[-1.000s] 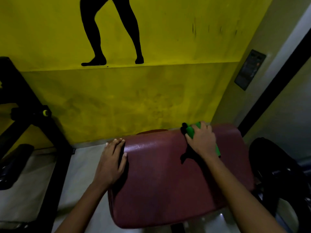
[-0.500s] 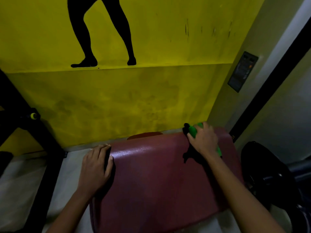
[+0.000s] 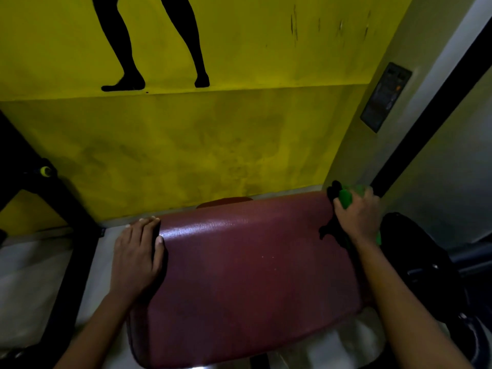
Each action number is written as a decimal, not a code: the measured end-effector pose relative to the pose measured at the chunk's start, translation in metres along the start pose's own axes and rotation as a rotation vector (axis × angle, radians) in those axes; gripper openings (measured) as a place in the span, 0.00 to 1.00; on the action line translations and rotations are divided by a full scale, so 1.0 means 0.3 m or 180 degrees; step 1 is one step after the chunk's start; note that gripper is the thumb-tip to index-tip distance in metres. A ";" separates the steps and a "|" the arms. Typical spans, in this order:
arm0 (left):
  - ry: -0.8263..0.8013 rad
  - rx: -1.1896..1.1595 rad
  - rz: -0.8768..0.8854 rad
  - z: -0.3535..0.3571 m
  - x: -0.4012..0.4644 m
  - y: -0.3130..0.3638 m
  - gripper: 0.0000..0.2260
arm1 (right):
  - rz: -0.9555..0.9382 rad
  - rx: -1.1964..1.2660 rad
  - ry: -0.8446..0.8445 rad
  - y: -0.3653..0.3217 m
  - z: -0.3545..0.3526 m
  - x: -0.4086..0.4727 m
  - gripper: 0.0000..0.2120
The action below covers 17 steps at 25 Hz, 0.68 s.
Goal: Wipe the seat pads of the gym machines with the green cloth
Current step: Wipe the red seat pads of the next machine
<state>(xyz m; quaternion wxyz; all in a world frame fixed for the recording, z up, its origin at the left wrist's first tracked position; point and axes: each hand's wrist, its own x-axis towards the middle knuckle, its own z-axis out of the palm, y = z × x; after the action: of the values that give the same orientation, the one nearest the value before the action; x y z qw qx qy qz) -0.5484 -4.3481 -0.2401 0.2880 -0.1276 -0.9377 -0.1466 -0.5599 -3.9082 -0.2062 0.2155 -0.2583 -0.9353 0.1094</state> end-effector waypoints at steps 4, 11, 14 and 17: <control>0.0031 0.0137 -0.0015 0.009 0.003 0.001 0.20 | 0.0287 0.0143 0.0309 -0.048 0.018 -0.092 0.21; -0.0017 0.0238 -0.0071 0.024 -0.019 0.014 0.21 | -0.1325 -0.0105 0.0424 -0.036 0.043 -0.162 0.24; -0.0037 0.0292 -0.0130 0.024 -0.039 0.029 0.22 | -0.0011 0.0232 0.0421 -0.085 0.032 -0.137 0.22; -0.0112 0.0332 -0.0126 0.024 -0.042 0.025 0.22 | -0.0209 0.0206 0.0513 -0.165 0.050 -0.232 0.23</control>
<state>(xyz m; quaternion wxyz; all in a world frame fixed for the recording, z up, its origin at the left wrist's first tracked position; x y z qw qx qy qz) -0.5393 -4.3407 -0.2516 0.2747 -0.0964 -0.9513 -0.1010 -0.5343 -3.9882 -0.2279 0.3018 -0.2284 -0.9189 0.1112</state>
